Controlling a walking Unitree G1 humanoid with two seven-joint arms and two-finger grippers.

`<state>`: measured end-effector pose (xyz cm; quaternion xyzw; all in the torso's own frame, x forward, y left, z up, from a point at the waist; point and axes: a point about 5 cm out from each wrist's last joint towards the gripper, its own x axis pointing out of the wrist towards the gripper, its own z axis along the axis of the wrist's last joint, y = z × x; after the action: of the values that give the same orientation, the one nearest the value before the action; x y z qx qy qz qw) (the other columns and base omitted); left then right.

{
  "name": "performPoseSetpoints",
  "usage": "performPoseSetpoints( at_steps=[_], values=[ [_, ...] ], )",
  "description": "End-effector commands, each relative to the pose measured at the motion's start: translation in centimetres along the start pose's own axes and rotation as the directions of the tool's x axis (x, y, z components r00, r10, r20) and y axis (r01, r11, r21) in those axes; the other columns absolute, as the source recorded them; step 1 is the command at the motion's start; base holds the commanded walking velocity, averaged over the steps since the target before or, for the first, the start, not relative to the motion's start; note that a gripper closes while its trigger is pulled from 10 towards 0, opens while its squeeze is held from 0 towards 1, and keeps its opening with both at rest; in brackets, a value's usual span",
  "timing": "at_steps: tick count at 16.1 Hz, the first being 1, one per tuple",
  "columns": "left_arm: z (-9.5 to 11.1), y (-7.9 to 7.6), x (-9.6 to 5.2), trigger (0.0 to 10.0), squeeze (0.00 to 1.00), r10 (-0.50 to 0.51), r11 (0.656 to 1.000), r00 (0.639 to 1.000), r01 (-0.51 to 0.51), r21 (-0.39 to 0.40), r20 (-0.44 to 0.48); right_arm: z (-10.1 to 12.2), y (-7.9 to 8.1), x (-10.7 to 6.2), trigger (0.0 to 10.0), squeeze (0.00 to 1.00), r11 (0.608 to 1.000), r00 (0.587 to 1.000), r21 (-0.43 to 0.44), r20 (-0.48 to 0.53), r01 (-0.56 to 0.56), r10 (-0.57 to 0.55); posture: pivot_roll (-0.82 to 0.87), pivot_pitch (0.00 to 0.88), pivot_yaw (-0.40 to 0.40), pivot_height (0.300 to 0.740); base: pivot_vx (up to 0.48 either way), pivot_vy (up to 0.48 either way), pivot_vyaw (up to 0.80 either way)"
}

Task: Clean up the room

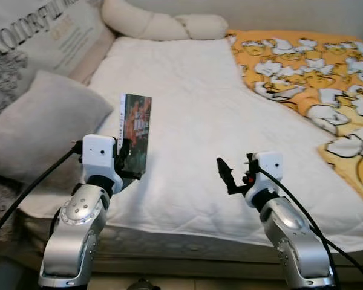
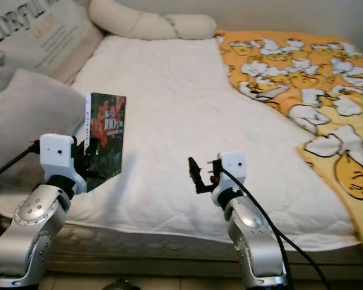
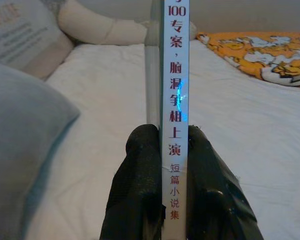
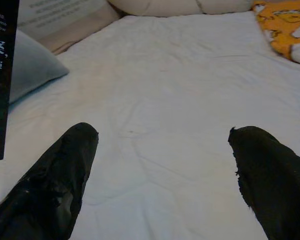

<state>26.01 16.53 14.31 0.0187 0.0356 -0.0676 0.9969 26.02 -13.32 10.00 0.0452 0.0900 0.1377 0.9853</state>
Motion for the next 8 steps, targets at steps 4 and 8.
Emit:
performPoseSetpoints(
  at_steps=[4, 8],
  values=[
    [0.96, 0.03, 0.41, 10.0, 0.00, -0.015, 1.000, 0.999, 0.014, 0.013, 0.036, -0.04, -0.37, -0.12, 10.0, 0.00, 1.000, 1.000, 0.005, 0.002, 0.023, -0.023, -0.01, 0.011, 0.033, 0.740, 0.000, 0.291, 0.00],
    [1.03, 0.06, 0.54, 10.0, 0.00, -0.020, 1.000, 0.999, 0.020, 0.015, 0.036, -0.05, -0.42, -0.08, 10.0, 0.00, 0.999, 0.999, 0.010, 0.002, 0.032, -0.032, -0.01, 0.009, 0.037, 0.740, 0.000, 0.291, 0.00]
  ],
)
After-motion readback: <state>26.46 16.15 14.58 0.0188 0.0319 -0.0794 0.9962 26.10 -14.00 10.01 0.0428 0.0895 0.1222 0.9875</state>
